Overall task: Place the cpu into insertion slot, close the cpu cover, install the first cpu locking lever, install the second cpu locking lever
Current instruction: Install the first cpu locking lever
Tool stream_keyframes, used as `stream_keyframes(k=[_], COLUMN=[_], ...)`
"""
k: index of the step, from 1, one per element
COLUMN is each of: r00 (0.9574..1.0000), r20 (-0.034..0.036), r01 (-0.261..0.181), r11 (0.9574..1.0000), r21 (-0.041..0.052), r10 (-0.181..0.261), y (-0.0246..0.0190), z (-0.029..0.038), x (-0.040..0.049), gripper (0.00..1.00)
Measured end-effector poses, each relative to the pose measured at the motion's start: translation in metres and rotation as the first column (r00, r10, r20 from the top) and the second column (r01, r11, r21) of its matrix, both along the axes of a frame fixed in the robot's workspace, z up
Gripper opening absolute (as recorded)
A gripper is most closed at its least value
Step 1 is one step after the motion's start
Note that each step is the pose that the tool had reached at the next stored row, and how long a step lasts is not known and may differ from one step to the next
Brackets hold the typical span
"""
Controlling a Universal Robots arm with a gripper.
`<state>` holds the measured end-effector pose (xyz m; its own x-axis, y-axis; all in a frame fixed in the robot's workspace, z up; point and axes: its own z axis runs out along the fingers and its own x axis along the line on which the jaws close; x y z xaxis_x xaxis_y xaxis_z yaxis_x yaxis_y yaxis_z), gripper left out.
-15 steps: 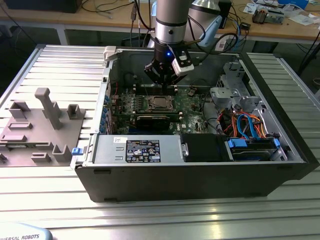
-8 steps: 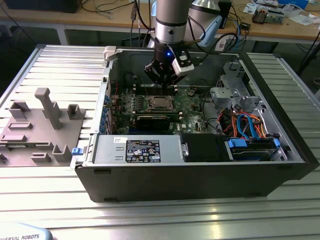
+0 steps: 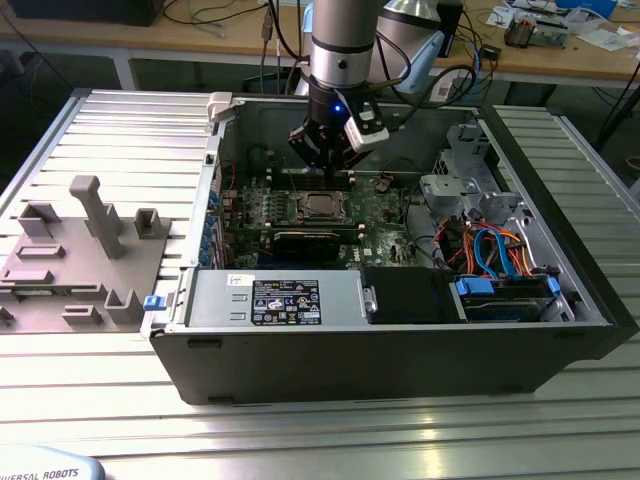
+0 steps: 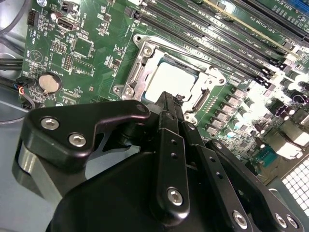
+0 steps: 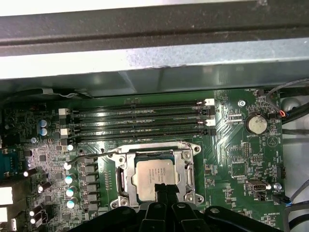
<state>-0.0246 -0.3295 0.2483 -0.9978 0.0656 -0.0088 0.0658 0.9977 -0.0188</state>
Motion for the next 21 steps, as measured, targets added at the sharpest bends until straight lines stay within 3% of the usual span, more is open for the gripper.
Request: stream_keyframes(k=[10, 21], r00=[0.9996, 0.9989], r20=[0.0000, 0.0000], r01=[-0.030, -0.046], r11=[0.9995, 0.9989], r21=[0.0082, 0.0089], r10=[0.030, 0.046], y=[-0.0003, -0.0003], z=[0.0000, 0.0001], x=[-0.0001, -0.0001], gripper=[0.11, 0.11])
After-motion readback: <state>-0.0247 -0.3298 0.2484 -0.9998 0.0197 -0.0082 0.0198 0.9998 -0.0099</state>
